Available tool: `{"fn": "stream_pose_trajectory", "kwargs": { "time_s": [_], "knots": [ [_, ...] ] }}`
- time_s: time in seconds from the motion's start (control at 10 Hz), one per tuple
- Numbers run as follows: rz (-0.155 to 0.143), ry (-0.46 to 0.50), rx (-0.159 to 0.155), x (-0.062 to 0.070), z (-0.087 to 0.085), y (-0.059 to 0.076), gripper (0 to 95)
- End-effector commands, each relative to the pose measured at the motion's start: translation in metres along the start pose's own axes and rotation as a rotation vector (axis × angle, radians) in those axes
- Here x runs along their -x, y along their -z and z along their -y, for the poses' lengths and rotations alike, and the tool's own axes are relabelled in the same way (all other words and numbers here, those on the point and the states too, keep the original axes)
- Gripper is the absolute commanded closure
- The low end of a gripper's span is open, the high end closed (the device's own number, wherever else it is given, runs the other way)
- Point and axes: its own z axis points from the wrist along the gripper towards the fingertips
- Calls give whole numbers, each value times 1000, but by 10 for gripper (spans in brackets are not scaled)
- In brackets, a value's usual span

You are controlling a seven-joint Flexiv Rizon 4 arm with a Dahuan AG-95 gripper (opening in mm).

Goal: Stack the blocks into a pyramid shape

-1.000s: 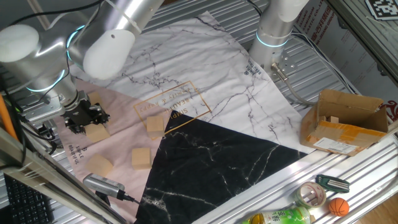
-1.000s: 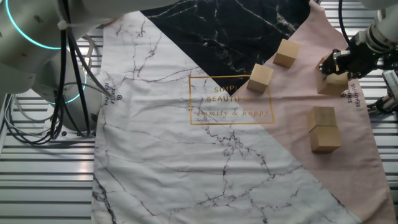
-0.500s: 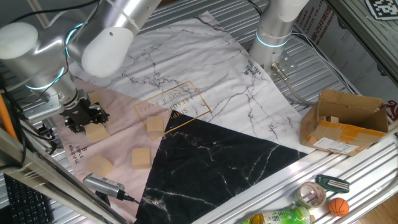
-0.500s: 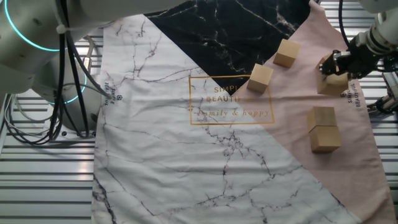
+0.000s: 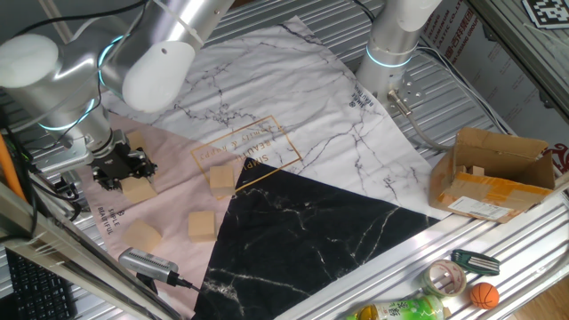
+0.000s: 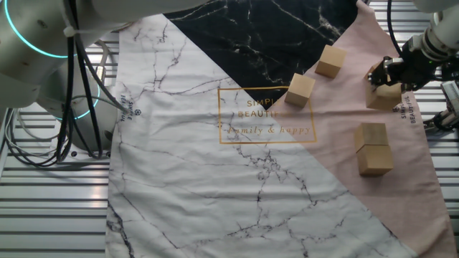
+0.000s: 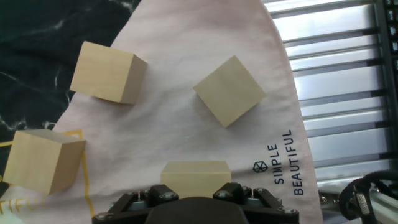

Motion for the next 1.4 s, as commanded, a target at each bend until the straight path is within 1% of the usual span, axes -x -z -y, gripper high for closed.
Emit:
{"fn": "stream_pose_trajectory", "kwargs": {
  "time_s": [0.1,0.3,0.7,1.0,1.1,1.2,1.3,1.4],
  "knots": [
    [1,4,-1,0,0,0,950],
    [0,13,1,0,0,0,950],
    [-52,3,-9,0,0,0,950],
    [-68,3,-13,1,-1,-1,950],
    [-81,-2,-20,6,-5,-3,950],
    [-86,-3,-22,9,-7,-5,950],
    [-86,-8,-24,14,-13,-11,950],
    [-91,2,-35,17,-18,-16,950]
  ]
}}
